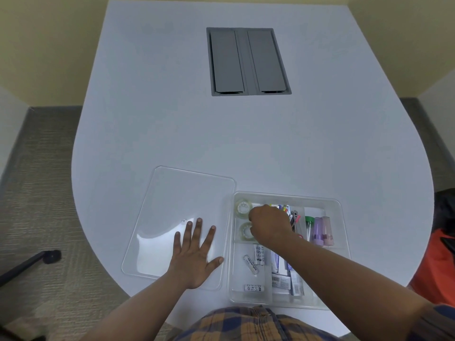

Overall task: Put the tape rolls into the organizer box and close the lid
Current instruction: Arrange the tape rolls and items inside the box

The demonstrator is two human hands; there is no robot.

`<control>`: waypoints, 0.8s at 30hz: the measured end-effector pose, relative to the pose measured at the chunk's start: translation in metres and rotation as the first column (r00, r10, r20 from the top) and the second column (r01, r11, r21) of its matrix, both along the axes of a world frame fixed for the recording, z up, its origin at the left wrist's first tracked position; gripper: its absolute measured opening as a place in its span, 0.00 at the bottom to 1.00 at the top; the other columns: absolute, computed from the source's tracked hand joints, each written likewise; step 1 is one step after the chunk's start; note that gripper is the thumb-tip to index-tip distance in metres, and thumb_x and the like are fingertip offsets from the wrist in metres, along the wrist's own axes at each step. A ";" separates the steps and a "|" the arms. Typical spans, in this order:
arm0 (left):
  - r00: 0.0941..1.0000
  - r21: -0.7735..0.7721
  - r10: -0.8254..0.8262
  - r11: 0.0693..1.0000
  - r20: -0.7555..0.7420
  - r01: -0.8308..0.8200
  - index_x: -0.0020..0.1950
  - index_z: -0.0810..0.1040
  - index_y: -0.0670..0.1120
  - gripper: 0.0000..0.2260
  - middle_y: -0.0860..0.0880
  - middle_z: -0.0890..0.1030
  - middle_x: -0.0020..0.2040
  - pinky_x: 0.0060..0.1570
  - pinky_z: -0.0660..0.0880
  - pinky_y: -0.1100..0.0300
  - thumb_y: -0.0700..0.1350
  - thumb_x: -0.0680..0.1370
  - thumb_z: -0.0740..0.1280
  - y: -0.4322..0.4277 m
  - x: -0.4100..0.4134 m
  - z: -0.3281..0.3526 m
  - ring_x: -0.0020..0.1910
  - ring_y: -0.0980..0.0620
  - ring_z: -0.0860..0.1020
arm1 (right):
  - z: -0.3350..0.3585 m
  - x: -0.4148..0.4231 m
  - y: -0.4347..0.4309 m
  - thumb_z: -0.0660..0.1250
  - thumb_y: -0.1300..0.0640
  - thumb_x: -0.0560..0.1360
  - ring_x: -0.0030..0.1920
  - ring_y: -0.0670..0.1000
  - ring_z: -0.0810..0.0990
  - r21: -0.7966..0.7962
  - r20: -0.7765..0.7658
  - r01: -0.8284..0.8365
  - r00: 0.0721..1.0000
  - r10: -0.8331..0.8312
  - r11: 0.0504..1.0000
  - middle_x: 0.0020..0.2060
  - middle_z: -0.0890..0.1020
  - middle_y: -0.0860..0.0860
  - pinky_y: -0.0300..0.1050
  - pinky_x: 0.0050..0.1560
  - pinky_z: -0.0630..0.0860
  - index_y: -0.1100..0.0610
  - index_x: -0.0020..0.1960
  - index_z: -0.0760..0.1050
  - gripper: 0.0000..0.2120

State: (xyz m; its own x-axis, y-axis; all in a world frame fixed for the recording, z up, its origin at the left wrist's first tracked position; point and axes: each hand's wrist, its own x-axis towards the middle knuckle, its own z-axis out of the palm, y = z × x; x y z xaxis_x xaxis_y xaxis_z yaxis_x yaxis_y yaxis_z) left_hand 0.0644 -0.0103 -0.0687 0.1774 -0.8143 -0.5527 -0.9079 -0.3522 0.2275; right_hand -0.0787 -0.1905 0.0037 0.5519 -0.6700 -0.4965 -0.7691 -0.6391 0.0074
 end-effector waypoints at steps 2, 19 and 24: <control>1.000 -0.001 -0.002 1.000 0.004 0.002 0.69 0.23 0.59 0.35 0.47 0.22 0.71 0.68 0.27 0.42 0.72 0.72 0.38 0.000 0.000 0.000 0.70 0.44 0.22 | -0.001 0.000 0.002 0.66 0.61 0.70 0.45 0.59 0.82 -0.017 -0.009 -0.020 1.000 0.020 1.000 0.44 0.81 0.54 0.44 0.37 0.70 0.56 0.47 0.76 0.06; 1.000 -0.004 -0.003 1.000 0.012 0.003 0.70 0.23 0.59 0.35 0.47 0.22 0.72 0.67 0.26 0.42 0.73 0.72 0.37 0.000 0.000 -0.001 0.70 0.43 0.22 | 0.004 0.011 0.004 0.67 0.62 0.69 0.46 0.57 0.82 -0.042 -0.058 -0.049 0.997 0.046 0.998 0.44 0.82 0.54 0.45 0.36 0.68 0.57 0.48 0.78 0.08; 1.000 -0.003 -0.006 1.000 0.002 0.006 0.70 0.23 0.59 0.35 0.47 0.22 0.71 0.67 0.26 0.42 0.72 0.73 0.38 0.000 0.000 0.000 0.69 0.44 0.22 | 0.016 0.013 -0.010 0.67 0.58 0.68 0.46 0.58 0.81 -0.059 0.022 -0.011 1.000 0.013 0.998 0.46 0.82 0.53 0.45 0.39 0.68 0.55 0.52 0.76 0.12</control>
